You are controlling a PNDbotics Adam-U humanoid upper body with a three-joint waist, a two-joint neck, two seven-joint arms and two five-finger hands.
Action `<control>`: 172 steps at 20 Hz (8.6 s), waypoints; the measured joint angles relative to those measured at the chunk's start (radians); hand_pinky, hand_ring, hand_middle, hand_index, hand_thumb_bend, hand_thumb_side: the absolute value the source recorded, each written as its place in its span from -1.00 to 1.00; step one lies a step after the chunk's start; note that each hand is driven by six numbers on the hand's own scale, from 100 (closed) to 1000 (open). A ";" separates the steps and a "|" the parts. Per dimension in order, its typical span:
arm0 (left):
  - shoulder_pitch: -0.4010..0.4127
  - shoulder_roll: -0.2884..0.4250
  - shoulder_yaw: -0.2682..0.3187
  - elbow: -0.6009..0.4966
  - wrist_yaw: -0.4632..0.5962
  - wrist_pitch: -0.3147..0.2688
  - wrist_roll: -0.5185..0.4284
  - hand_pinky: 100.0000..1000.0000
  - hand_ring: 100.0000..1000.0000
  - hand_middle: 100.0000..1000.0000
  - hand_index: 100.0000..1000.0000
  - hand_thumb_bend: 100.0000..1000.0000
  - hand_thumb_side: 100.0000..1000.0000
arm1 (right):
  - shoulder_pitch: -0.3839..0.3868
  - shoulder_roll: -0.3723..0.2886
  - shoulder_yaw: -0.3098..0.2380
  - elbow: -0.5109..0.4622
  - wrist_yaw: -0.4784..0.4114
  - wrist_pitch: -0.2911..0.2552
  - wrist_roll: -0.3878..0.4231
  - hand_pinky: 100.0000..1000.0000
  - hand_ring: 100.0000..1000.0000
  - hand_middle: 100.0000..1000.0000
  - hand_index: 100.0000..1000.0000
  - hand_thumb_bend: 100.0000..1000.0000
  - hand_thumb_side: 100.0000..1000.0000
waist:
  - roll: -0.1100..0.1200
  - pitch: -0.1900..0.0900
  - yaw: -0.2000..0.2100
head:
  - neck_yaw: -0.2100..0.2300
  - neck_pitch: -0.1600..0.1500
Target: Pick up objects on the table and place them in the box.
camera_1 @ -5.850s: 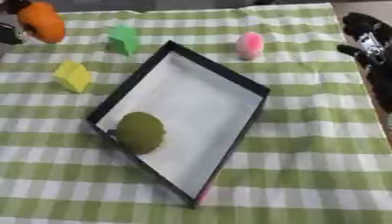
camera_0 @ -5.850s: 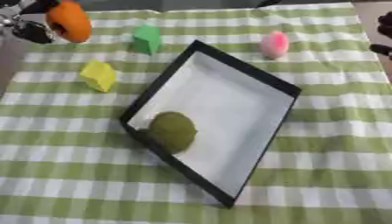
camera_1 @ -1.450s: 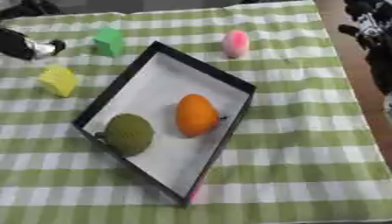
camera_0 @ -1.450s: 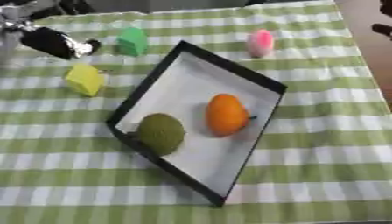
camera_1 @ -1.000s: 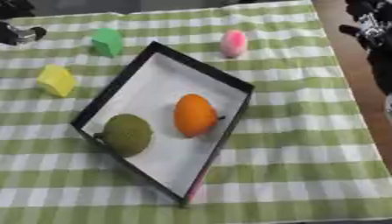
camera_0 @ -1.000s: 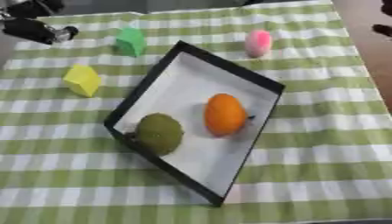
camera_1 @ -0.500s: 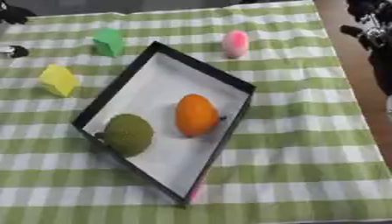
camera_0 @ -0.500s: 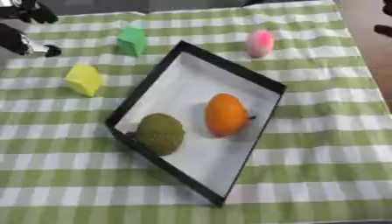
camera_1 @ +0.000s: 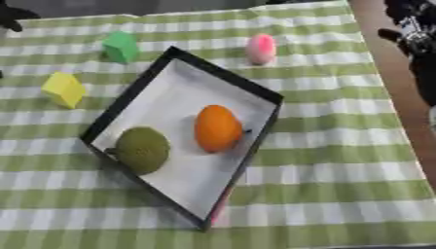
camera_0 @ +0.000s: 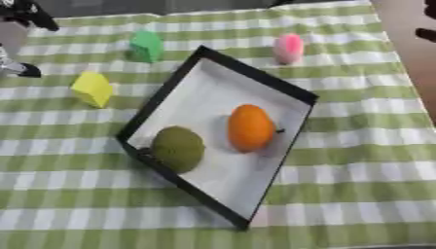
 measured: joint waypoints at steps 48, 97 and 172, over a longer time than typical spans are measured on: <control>-0.065 -0.130 -0.119 0.206 -0.191 -0.125 0.107 0.73 0.71 0.51 0.68 0.16 -0.77 | -0.017 0.010 0.018 0.006 0.024 0.010 0.020 0.78 1.00 0.80 0.80 -1.00 0.28 | 0.000 0.029 -0.018 | 0.018 -0.015; -0.069 -0.166 -0.086 0.252 -0.170 -0.190 0.174 0.41 0.34 0.06 0.13 -0.90 -1.00 | -0.017 0.019 0.018 0.012 0.022 0.006 0.024 0.79 1.00 0.80 0.81 -1.00 0.26 | -0.007 0.030 -0.023 | 0.017 -0.021; -0.021 -0.631 -0.237 -0.040 -0.396 -0.040 0.251 0.70 0.68 0.54 0.75 -0.21 -0.43 | -0.033 -0.148 0.000 0.043 -0.032 -0.059 0.009 0.78 1.00 0.78 0.80 -1.00 0.11 | -0.010 -0.058 0.068 | -0.079 0.013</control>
